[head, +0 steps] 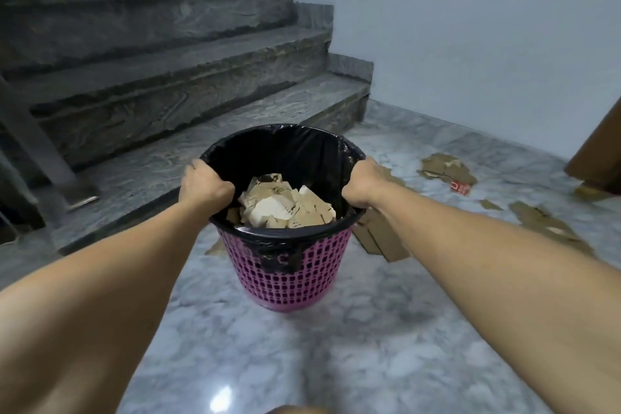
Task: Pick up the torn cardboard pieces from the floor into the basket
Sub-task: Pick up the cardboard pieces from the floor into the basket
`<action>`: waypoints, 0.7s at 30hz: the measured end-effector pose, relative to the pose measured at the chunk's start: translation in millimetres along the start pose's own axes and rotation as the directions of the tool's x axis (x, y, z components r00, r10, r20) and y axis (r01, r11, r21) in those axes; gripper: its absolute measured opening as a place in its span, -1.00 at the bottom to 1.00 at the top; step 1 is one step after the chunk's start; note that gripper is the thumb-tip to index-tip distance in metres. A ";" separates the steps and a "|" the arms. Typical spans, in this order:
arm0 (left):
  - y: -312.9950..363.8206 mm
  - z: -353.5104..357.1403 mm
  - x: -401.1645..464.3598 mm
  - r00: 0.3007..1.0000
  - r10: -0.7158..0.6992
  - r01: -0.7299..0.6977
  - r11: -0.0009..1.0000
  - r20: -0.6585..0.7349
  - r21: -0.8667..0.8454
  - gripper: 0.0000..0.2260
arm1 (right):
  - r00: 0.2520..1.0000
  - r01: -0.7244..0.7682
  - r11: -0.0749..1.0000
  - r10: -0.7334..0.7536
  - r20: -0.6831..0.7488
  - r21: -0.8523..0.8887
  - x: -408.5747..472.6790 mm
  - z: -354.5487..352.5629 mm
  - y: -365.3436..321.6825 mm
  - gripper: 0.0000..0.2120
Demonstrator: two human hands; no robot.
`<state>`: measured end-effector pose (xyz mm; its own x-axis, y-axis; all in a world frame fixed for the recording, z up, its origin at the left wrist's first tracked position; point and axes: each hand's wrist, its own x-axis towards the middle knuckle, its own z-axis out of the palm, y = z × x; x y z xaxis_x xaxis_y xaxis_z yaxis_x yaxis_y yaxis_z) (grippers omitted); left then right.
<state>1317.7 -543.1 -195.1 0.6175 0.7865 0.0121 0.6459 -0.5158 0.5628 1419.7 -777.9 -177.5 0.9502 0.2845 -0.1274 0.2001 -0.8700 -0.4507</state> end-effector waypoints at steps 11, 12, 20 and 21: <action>98.2 75.9 -71.9 0.886 0.371 -0.342 0.928 0.278 -0.148 -0.51 | 0.984 -0.156 0.986 0.150 -0.095 -0.065 -32.8 -81.9 171.2 -0.43; 108.2 85.6 -80.8 0.867 0.415 -0.372 0.907 0.276 -0.196 -0.55 | 0.974 -0.191 0.981 0.186 -0.132 -0.031 -38.4 -88.3 184.4 -0.44; 170.4 135.3 -123.8 0.859 0.452 -0.426 0.891 0.241 -0.154 -0.45 | 0.905 -0.330 0.944 0.307 -0.296 -0.029 -80.9 -113.8 250.7 -0.56; 178.3 139.9 -128.3 0.860 0.452 -0.432 0.892 0.238 -0.132 -0.43 | 0.911 -0.329 0.944 0.307 -0.276 -0.037 -87.9 -118.9 257.2 -0.57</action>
<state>1416.4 -783.5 -212.0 0.9297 0.3620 0.0682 0.2496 -0.7552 0.6062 1416.0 -1074.6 -177.1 0.9929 -0.1189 -0.0104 -0.1150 -0.9294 -0.3506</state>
